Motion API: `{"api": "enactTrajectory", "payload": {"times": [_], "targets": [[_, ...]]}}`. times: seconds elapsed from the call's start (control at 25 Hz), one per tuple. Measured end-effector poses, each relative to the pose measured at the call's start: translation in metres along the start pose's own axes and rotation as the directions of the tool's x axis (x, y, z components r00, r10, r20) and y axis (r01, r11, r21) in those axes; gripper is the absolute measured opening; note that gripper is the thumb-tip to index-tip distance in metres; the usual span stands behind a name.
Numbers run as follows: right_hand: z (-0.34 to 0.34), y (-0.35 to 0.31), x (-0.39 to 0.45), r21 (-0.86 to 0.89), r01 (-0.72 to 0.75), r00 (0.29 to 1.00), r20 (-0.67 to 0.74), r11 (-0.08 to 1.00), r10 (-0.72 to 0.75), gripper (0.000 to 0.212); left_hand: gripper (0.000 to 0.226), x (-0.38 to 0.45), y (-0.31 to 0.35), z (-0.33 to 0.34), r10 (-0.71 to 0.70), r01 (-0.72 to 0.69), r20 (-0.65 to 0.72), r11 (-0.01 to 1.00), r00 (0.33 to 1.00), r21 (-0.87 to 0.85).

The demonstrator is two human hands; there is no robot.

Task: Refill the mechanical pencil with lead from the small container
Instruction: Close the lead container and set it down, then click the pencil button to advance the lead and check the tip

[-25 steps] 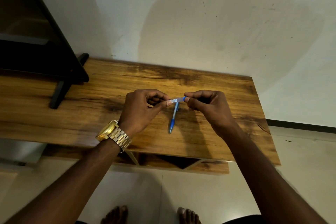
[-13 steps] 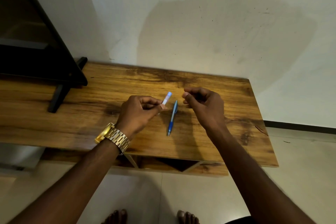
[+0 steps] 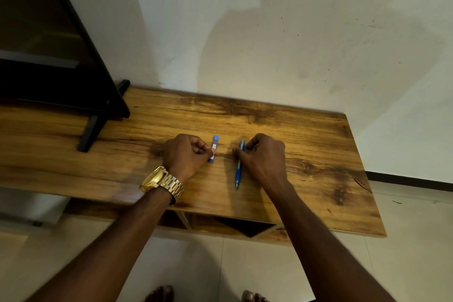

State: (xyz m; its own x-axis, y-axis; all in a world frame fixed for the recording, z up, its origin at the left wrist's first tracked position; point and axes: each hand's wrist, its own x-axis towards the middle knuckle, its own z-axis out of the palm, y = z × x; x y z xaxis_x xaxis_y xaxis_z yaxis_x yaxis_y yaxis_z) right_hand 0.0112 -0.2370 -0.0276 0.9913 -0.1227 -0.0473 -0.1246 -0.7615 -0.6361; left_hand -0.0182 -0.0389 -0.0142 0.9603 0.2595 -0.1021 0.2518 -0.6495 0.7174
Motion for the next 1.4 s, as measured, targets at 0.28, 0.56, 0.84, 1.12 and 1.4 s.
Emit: {"api": "enactTrajectory", "payload": {"times": [0.28,0.56,0.84,1.12,1.4], "targets": [[-0.009,-0.005,0.006,0.187,-0.074,0.996,0.063,0.98,0.063,0.016,0.025,0.006,0.0,-0.008,0.057,-0.043,-0.11,0.991,0.992,0.125],[-0.072,-0.041,0.001,0.969,-0.161,0.987,0.159,-0.185,-0.026,0.016,0.024,-0.015,0.012,-0.029,0.416,-0.392,-0.102,0.898,0.903,0.199],[-0.107,-0.034,-0.04,0.903,-0.221,0.972,0.171,-0.369,-0.163,0.06,0.082,-0.07,-0.006,-0.022,0.446,-0.375,-0.01,0.764,0.895,0.525],[-0.103,-0.021,-0.026,0.847,-0.207,0.976,0.146,-0.489,-0.16,0.062,0.145,-0.029,-0.044,0.013,0.181,-0.226,0.134,0.784,0.974,0.578],[-0.093,-0.021,-0.019,0.882,-0.266,0.962,0.22,-0.388,-0.161,0.058,0.145,-0.024,-0.046,0.025,0.194,-0.254,0.165,0.778,0.967,0.574]]}}
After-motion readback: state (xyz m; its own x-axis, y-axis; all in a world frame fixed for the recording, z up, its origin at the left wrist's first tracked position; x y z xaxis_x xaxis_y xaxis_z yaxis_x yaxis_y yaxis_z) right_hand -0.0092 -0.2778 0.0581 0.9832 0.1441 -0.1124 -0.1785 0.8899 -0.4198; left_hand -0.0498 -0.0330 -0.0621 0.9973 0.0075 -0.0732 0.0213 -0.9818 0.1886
